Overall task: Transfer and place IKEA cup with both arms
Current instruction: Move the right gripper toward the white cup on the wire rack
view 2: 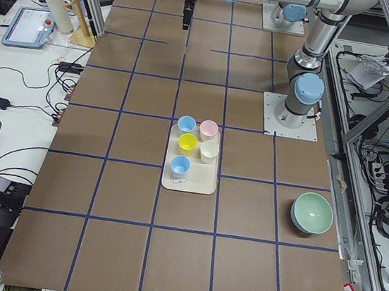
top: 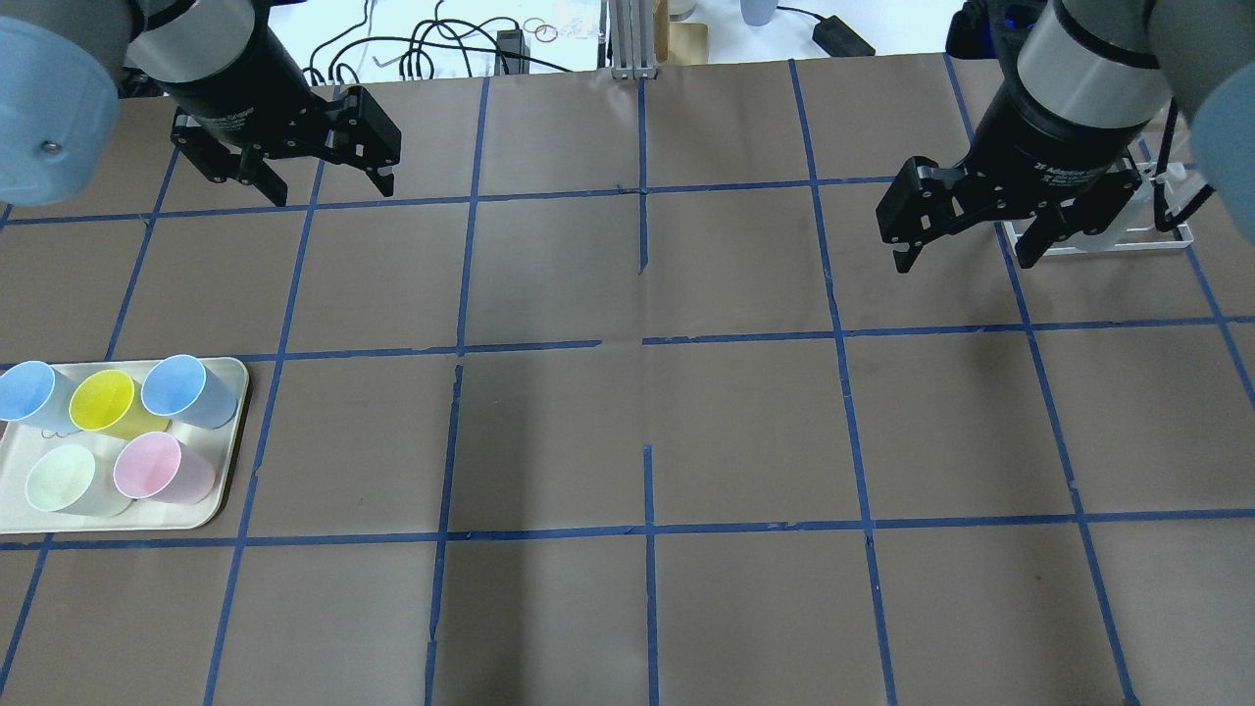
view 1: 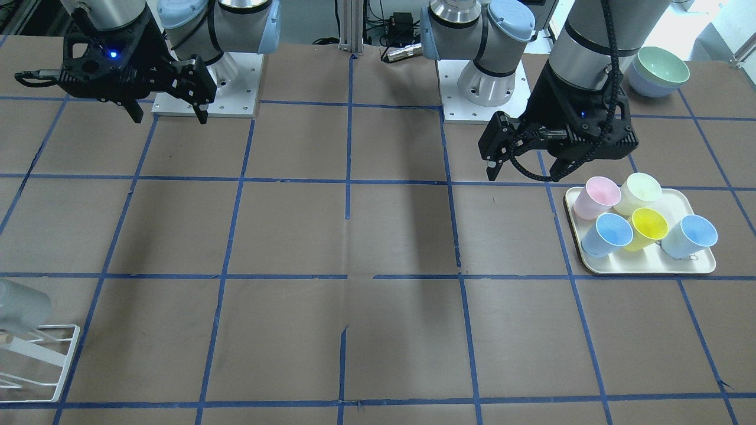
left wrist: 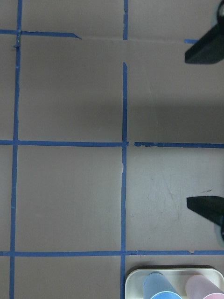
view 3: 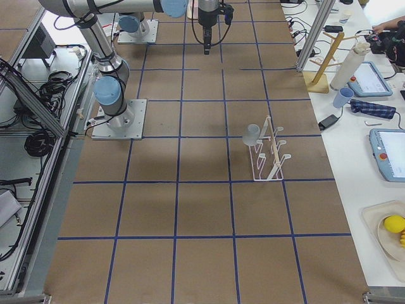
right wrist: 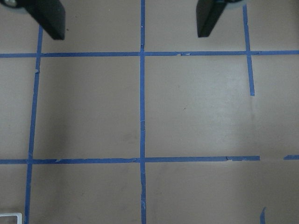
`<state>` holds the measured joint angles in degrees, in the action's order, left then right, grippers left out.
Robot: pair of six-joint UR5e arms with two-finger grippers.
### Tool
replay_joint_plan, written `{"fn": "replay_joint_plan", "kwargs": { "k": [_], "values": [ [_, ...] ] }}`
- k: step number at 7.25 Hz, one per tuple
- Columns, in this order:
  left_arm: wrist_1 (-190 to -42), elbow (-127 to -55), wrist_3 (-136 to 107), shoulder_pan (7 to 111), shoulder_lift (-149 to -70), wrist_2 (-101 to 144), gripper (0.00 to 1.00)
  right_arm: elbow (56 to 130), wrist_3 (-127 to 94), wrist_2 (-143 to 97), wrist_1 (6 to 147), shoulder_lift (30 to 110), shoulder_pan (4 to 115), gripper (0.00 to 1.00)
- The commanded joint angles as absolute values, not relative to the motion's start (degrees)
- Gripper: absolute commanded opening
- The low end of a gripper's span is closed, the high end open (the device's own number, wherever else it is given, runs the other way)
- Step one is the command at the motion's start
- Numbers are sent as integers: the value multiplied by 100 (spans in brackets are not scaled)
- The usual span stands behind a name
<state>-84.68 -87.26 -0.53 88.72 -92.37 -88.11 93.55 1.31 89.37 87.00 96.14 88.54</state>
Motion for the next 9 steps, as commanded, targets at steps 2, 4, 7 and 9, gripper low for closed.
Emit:
{"fn": "replay_joint_plan", "kwargs": {
  "k": [2,4,7,9],
  "values": [
    [-8473,-8701,-53,8868,-9246,-8815,100,9360,71,8938,8666,9615,8859,100],
    [-8473,-8710,-53,8877,-9246,-8815,100,9360,62,8973,8640,9615,8859,100],
    [-8473,-8710,-53,8868,-9246,-8815,100,9360,131,8939,8517,9606,8738,100],
    [-8473,-8710,-26,8868,-9246,-8815,100,9360,271,9008,8368,9598,8465,100]
  ]
}}
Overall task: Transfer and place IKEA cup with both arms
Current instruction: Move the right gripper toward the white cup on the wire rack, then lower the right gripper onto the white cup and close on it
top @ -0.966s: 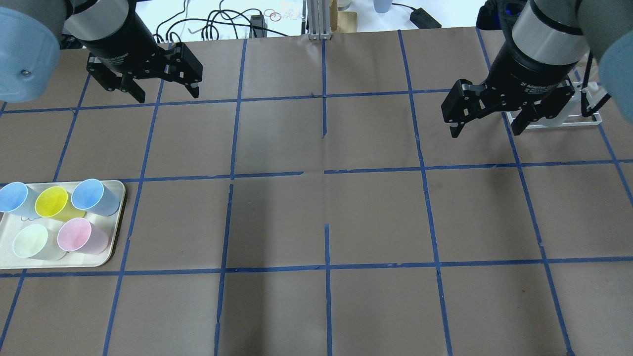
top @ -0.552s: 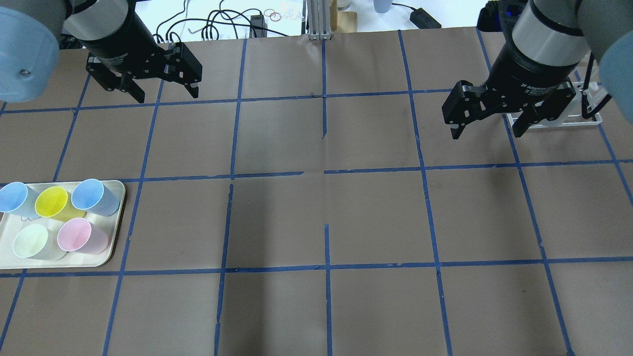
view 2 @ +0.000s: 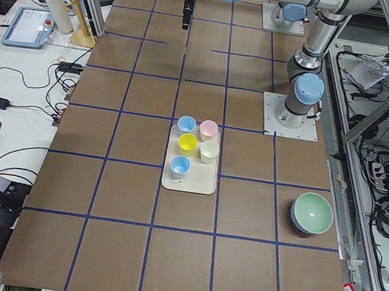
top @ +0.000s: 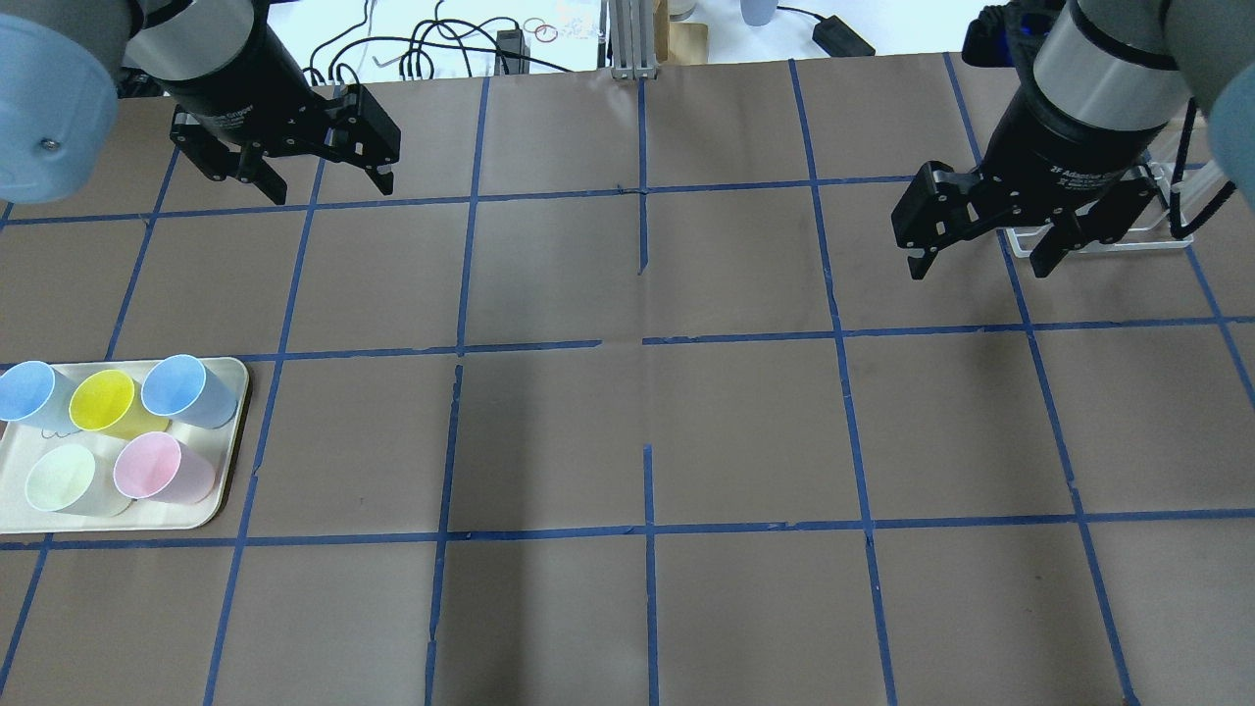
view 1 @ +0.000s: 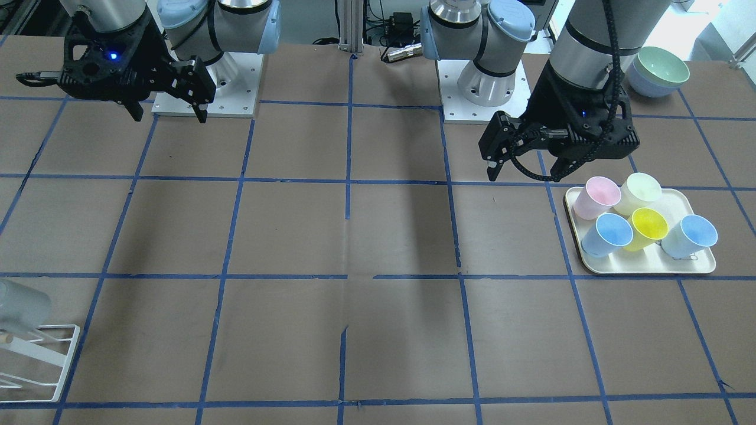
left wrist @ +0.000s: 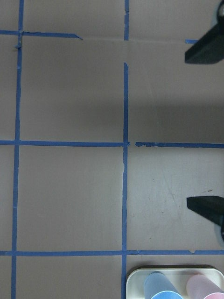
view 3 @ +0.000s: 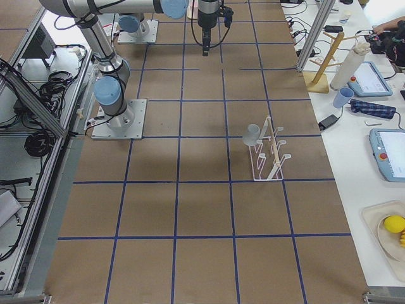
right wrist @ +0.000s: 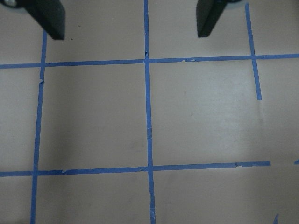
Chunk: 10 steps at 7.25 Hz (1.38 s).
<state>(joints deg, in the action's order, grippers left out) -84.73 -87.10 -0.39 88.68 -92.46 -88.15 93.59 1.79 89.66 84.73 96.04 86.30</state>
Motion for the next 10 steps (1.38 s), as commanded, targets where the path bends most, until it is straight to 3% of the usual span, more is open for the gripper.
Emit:
{"fn": "replay_joint_plan", "kwargs": {
  "k": [1,3,10],
  "values": [
    [-8473,-8710,-26,8868,-9246,-8815,100,9360,594,9009,8350,9580,8203,100],
    [-8473,-8710,-26,8868,-9246,-8815,100,9352,955,8939,8646,9554,7666,100],
    [-8473,-8701,-26,8868,-9246,-8815,100,9272,3128,8912,11054,7921,6478,100]
  ]
}}
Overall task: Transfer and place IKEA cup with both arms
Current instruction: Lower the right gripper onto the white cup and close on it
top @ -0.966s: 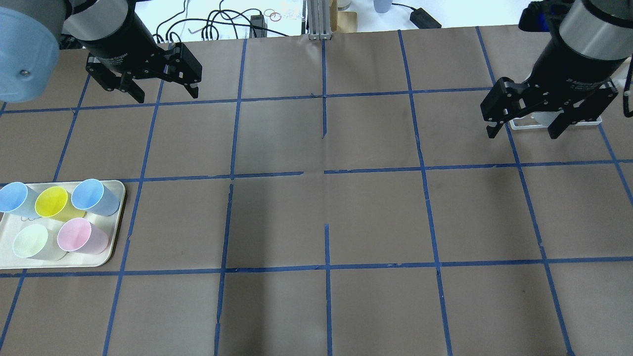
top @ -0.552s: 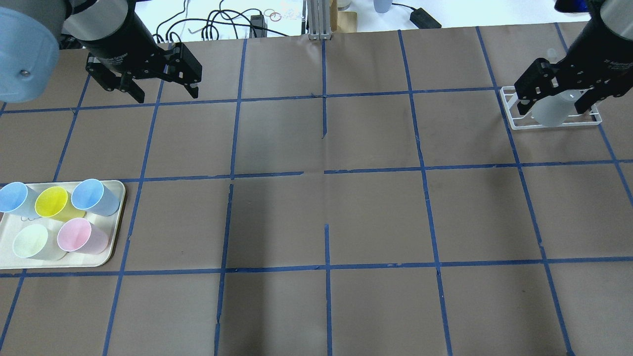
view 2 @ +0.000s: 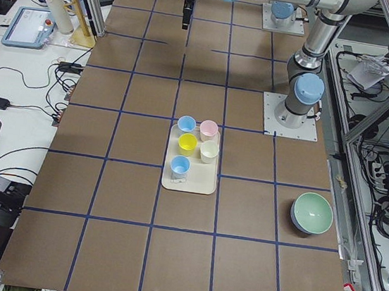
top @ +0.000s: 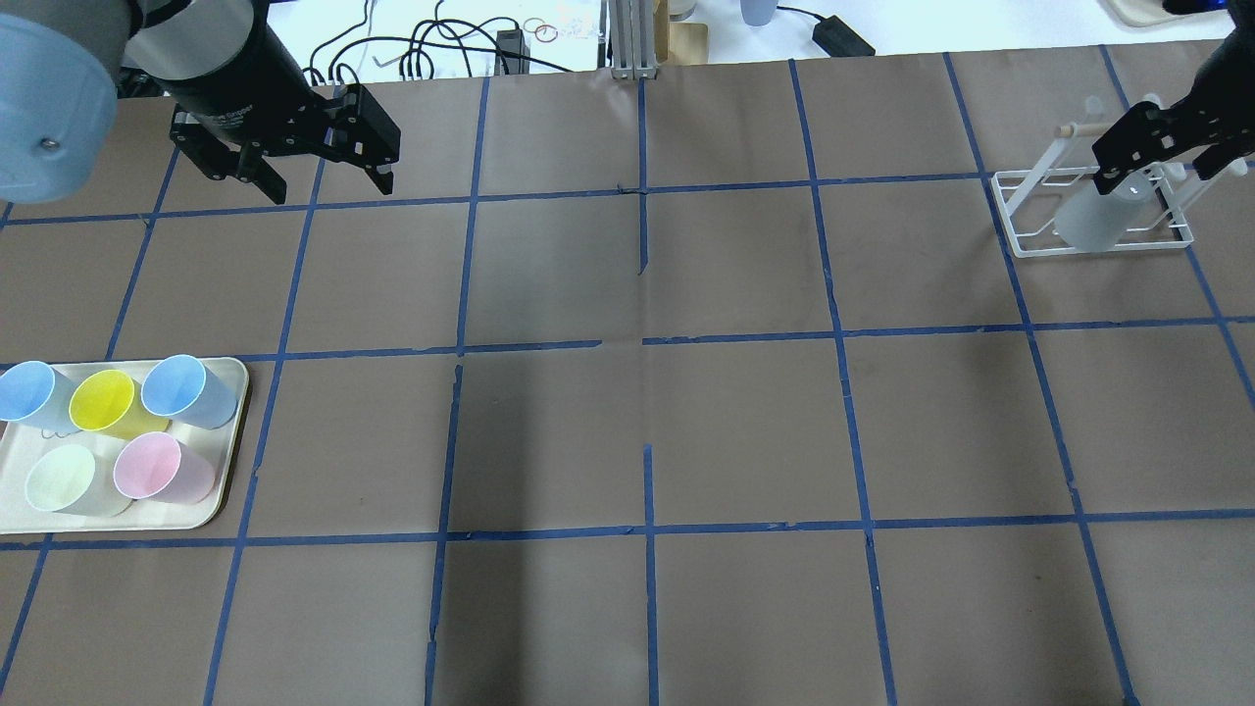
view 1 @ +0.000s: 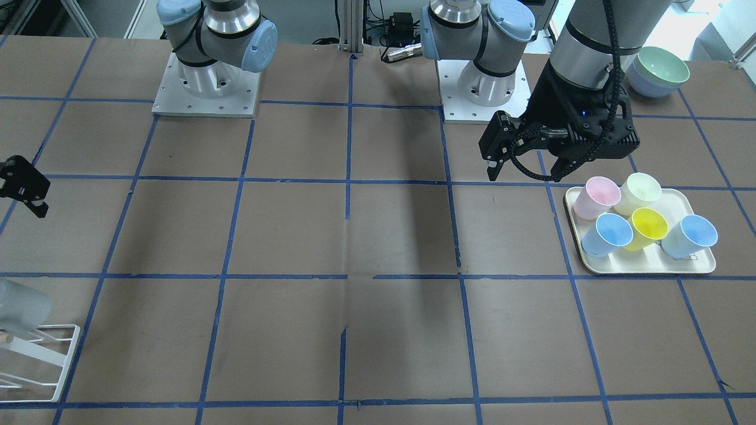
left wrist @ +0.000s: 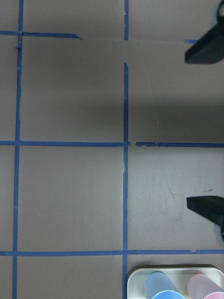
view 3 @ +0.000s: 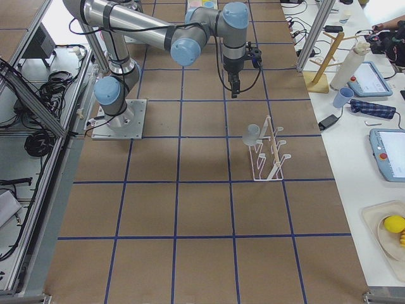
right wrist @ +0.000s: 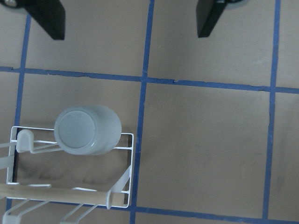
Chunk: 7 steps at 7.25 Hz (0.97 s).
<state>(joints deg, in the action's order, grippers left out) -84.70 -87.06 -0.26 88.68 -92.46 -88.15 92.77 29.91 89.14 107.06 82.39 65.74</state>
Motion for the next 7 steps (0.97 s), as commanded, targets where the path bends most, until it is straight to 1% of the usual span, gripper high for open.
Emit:
{"fn": "replay_joint_plan", "kwargs": {
  "k": [1,2,4,7],
  "values": [
    [-8473,-8719,-26,8868,-9246,-8815,100,9264,3111,8921,11318,7736,6469,100],
    [-8473,-8719,-26,8868,-9246,-8815,100,9238,3129,8930,11634,7499,6469,100],
    [-8464,-8727,-26,8868,-9246,-8815,100,9229,3103,8930,11803,7200,6425,100],
    [-8464,-8728,-26,8868,-9246,-8815,100,9229,3129,8912,11988,6944,6240,100]
  ]
}}
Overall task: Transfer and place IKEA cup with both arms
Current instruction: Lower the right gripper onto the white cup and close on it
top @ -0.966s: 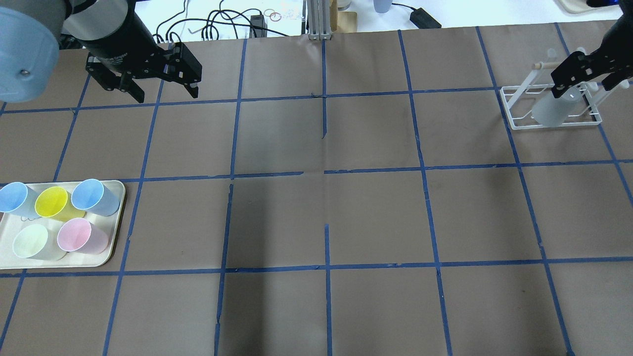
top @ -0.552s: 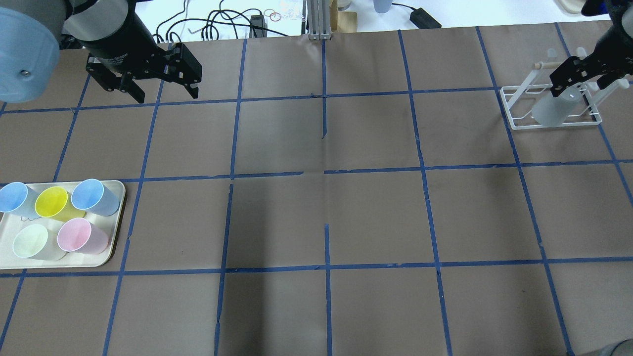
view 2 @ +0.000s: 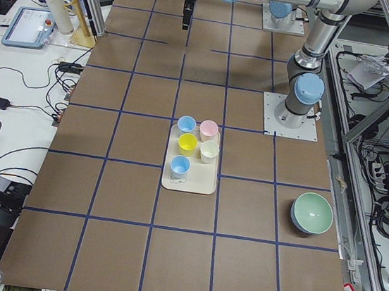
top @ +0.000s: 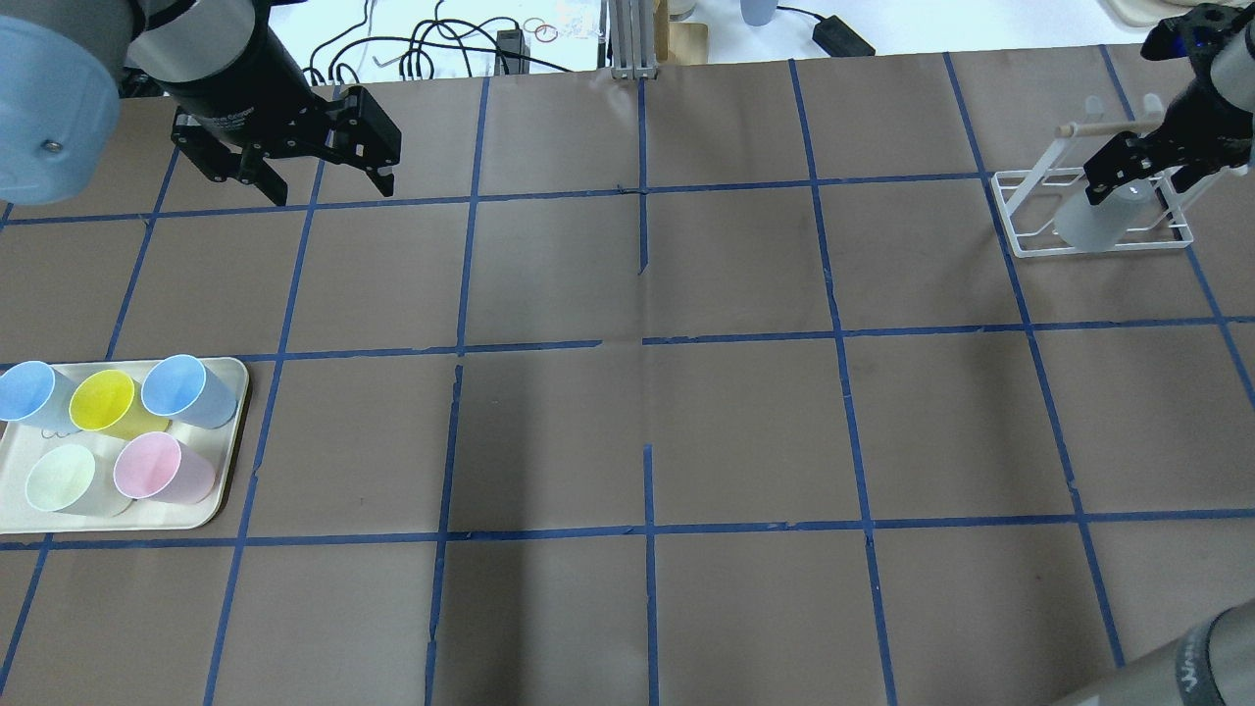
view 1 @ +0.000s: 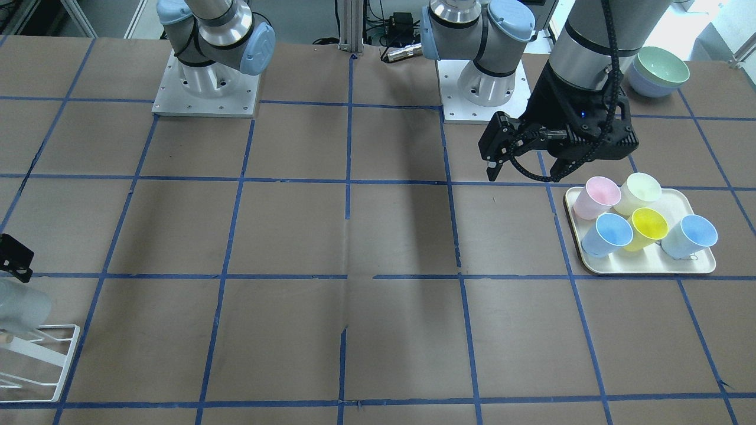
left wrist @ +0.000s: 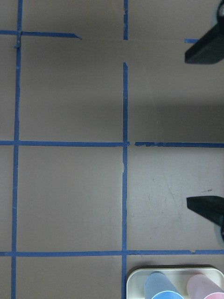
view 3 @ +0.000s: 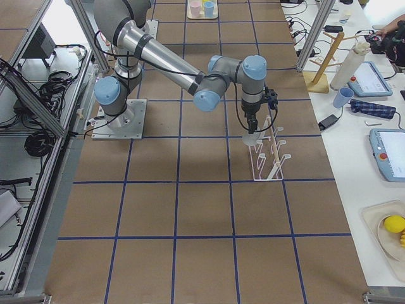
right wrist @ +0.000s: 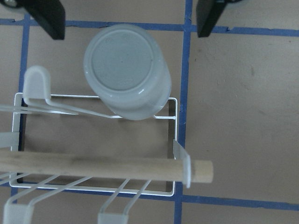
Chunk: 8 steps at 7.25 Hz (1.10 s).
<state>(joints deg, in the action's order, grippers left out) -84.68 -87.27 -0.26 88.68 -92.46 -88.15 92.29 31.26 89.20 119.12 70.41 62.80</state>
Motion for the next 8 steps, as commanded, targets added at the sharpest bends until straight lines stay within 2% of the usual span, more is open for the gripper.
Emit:
{"fn": "replay_joint_plan", "kwargs": {
  "k": [1,8],
  "values": [
    [-8464,-8736,-26,8868,-9237,-8815,100,9237,3112,8921,11988,6882,6240,100],
    [-8473,-8745,-26,8868,-9229,-8815,100,9237,3094,8666,12523,6628,6249,100]
  ]
}}
